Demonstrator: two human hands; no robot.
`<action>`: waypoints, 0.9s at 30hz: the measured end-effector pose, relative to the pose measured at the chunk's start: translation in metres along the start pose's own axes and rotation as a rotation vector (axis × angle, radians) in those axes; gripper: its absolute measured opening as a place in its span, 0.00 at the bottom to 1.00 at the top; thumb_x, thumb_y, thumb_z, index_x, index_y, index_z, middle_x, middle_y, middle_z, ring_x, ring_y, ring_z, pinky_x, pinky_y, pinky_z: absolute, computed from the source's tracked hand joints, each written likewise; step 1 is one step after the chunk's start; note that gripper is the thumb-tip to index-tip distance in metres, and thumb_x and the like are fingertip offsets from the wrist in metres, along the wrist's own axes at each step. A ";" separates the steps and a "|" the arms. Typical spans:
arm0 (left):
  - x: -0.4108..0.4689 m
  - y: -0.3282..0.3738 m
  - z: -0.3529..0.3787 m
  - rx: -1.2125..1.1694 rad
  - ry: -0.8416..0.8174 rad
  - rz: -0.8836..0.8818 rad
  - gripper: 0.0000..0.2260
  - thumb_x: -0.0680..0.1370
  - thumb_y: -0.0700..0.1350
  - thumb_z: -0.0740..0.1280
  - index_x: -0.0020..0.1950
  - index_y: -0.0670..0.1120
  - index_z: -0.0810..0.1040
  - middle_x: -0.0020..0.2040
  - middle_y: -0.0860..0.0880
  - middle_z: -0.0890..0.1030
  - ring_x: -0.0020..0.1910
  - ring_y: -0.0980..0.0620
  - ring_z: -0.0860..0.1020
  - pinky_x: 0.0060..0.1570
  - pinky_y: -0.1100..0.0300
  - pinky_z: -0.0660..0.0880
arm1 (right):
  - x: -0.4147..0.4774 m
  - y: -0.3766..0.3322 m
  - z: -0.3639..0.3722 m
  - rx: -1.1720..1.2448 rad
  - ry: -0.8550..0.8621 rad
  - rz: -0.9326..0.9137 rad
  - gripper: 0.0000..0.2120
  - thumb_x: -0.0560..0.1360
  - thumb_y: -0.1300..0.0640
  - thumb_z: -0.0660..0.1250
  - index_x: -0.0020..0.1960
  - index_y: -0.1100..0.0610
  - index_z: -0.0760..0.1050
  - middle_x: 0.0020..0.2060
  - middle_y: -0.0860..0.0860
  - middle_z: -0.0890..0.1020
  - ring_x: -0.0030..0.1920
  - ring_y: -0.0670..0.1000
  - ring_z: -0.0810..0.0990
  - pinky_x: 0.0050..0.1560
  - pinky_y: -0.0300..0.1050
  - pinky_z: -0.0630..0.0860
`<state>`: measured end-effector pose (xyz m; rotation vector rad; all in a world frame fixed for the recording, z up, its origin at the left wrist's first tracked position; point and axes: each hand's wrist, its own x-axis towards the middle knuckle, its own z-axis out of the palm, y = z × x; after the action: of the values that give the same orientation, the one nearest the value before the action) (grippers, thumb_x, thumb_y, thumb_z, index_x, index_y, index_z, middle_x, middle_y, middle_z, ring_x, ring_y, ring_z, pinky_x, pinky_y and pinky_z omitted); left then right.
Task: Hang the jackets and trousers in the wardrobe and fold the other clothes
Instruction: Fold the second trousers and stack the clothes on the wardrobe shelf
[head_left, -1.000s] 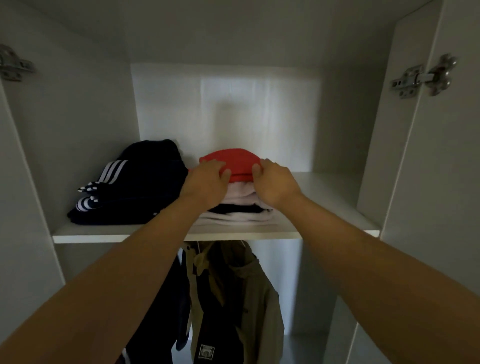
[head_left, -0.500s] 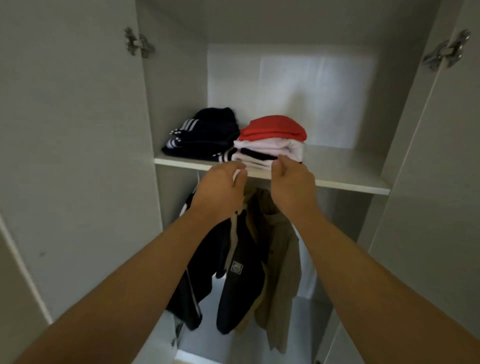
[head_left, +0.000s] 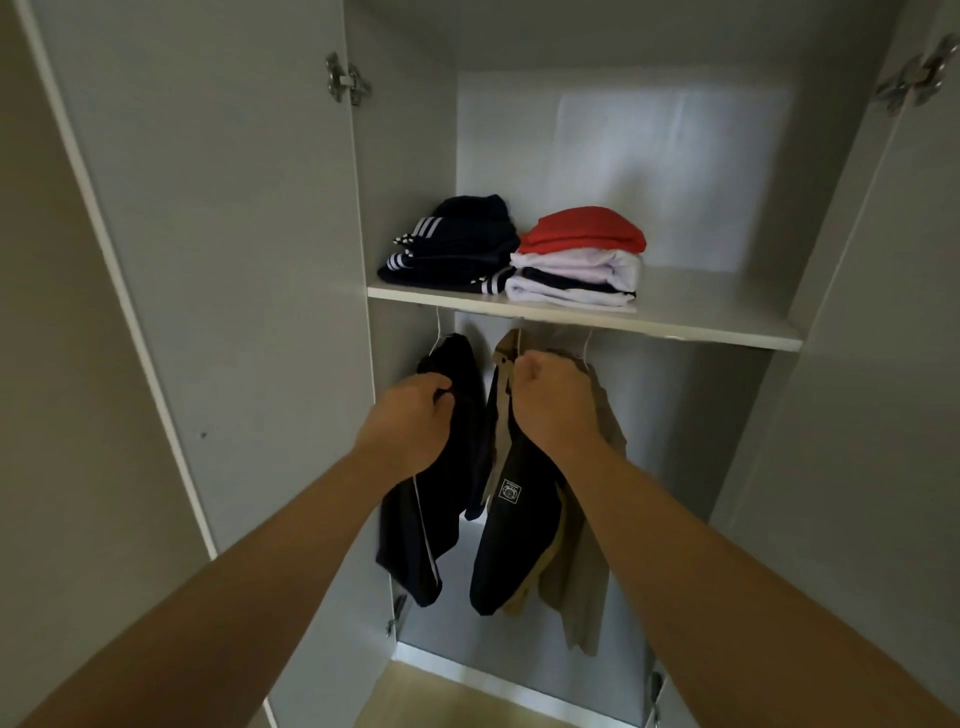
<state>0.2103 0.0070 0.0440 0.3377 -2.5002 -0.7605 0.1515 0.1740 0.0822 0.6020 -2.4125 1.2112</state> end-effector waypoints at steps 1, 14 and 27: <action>0.003 -0.004 0.004 -0.004 -0.015 0.009 0.16 0.84 0.50 0.60 0.71 0.50 0.75 0.67 0.48 0.78 0.62 0.48 0.78 0.57 0.63 0.66 | 0.001 0.002 0.004 -0.030 -0.032 0.025 0.20 0.84 0.58 0.55 0.33 0.51 0.64 0.31 0.46 0.72 0.32 0.44 0.71 0.38 0.36 0.69; 0.083 -0.012 0.120 -0.059 -0.405 0.121 0.14 0.84 0.49 0.61 0.66 0.42 0.75 0.58 0.43 0.80 0.57 0.44 0.80 0.60 0.47 0.77 | 0.023 0.118 0.039 -0.197 -0.130 0.412 0.14 0.86 0.58 0.55 0.47 0.61 0.75 0.48 0.58 0.80 0.50 0.56 0.79 0.54 0.44 0.72; 0.244 -0.007 0.319 0.123 -0.475 -0.140 0.33 0.85 0.50 0.59 0.82 0.51 0.41 0.81 0.36 0.46 0.73 0.30 0.65 0.69 0.40 0.69 | 0.195 0.345 0.090 -0.476 -0.356 0.475 0.14 0.79 0.62 0.64 0.64 0.60 0.72 0.60 0.57 0.78 0.58 0.57 0.79 0.51 0.47 0.75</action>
<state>-0.1634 0.0554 -0.0938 0.4182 -3.0037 -0.8197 -0.2060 0.2461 -0.0967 0.1005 -3.1220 0.6596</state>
